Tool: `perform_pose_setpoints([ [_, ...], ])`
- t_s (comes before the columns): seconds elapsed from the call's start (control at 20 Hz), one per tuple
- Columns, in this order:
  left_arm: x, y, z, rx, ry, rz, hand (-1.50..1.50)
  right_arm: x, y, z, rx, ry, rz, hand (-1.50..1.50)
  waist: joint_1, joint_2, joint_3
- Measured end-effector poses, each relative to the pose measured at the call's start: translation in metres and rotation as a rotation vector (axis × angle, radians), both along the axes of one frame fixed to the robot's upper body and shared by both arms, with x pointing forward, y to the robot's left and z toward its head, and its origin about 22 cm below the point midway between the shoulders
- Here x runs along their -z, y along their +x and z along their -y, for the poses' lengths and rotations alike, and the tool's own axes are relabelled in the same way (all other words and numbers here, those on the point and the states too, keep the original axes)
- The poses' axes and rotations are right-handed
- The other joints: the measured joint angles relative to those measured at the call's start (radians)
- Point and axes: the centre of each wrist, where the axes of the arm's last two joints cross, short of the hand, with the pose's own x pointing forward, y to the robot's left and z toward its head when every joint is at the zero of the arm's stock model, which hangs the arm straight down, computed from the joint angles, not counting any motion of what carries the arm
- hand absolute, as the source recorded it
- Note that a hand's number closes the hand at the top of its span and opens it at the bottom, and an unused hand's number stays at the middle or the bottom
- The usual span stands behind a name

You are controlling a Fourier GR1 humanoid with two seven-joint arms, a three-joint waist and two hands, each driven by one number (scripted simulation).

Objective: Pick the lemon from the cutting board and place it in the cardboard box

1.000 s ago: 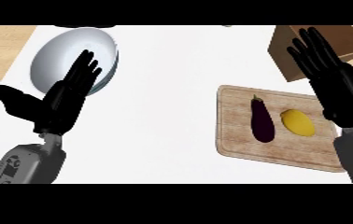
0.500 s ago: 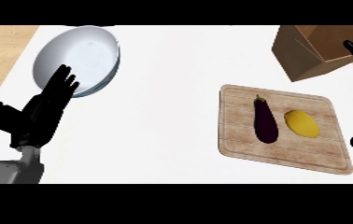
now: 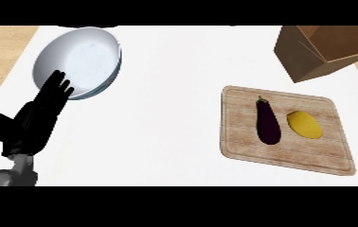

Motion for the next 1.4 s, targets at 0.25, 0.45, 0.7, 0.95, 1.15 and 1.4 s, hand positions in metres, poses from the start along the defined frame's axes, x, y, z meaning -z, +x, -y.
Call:
perform_pose_setpoints([
  [0.25, -0.001, -0.003, -0.005, 0.007, -0.002, 0.004, 0.0, -0.003, -0.003, -0.016, -0.015, -0.34, 0.039, -1.5, 0.004, 0.0, -0.001],
  [0.45, -0.001, -0.007, -0.009, 0.002, -0.006, -0.001, 0.0, 0.009, -0.003, -0.024, -0.046, -0.531, 0.017, -1.5, 0.002, -0.002, -0.003],
  [0.7, -0.005, -0.003, -0.01, -0.001, 0.0, -0.005, 0.0, 0.029, 0.005, -0.033, -0.071, -0.651, -0.056, -1.5, -0.006, -0.003, -0.003],
  [0.95, -0.001, -0.006, -0.016, -0.005, 0.001, -0.006, 0.0, 0.037, 0.017, -0.044, -0.067, -0.732, -0.116, -1.5, -0.009, -0.004, -0.004],
  [1.15, -0.001, -0.011, -0.013, -0.01, -0.002, -0.005, 0.0, 0.047, 0.018, -0.039, -0.065, -0.776, -0.134, -1.5, -0.014, -0.005, -0.003],
  [1.4, -0.002, -0.014, -0.009, -0.015, -0.002, -0.002, 0.0, 0.055, 0.027, -0.037, -0.052, -0.82, -0.141, -1.5, -0.014, -0.006, -0.003],
])
